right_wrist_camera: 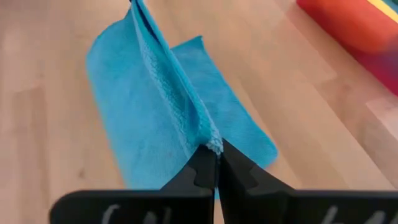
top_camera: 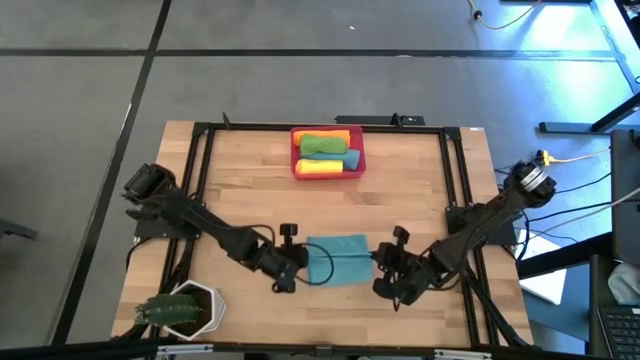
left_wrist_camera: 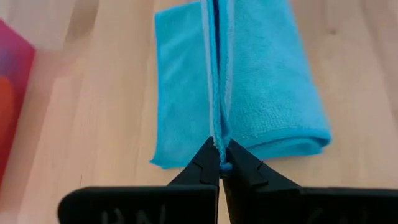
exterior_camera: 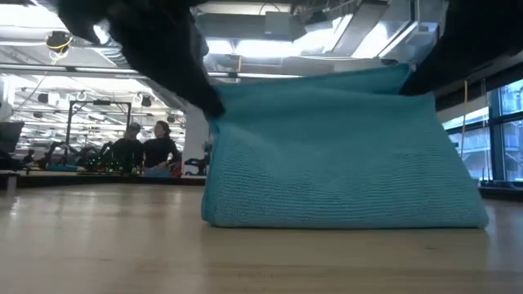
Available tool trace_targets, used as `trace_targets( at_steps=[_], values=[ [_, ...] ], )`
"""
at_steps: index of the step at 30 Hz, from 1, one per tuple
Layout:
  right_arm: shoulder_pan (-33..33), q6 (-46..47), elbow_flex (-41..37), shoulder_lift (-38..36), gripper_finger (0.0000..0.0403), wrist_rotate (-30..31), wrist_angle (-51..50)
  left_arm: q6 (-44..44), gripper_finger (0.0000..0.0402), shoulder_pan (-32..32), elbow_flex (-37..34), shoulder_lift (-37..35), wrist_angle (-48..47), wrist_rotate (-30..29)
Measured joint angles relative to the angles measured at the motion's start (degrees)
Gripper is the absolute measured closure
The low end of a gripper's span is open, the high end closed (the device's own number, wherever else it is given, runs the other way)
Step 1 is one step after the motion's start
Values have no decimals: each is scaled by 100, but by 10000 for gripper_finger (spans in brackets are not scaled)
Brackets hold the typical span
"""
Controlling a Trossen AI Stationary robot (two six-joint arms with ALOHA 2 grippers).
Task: Roll microfiber towels into tight, uniform cylinder then place into a basket
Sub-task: Roll the blue microfiber cloth
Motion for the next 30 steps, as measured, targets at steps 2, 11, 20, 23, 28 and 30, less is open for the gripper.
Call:
trace_targets(
  at_steps=[2, 11, 20, 23, 28, 30],
  values=[
    [-134, -22, 0, 88, 398, -19, -24, 0, 401, 133, -86, 0, 15, 94],
    [-704, -310, -4, 616, 398, -371, -48, 21, 401, 617, -463, 0, 232, 441],
    [-912, -308, -9, 689, 398, -564, -133, 173, 401, 948, -927, 2, 1004, 870],
    [-943, -306, -9, 689, 398, -600, -175, 175, 401, 1007, -989, 2, 1104, 871],
    [-965, -309, -9, 689, 394, -620, -248, 281, 401, 1052, -989, 2, 1213, 873],
    [-963, -338, -9, 689, 381, -573, -250, 337, 401, 1054, -989, 2, 1275, 871]
  ],
)
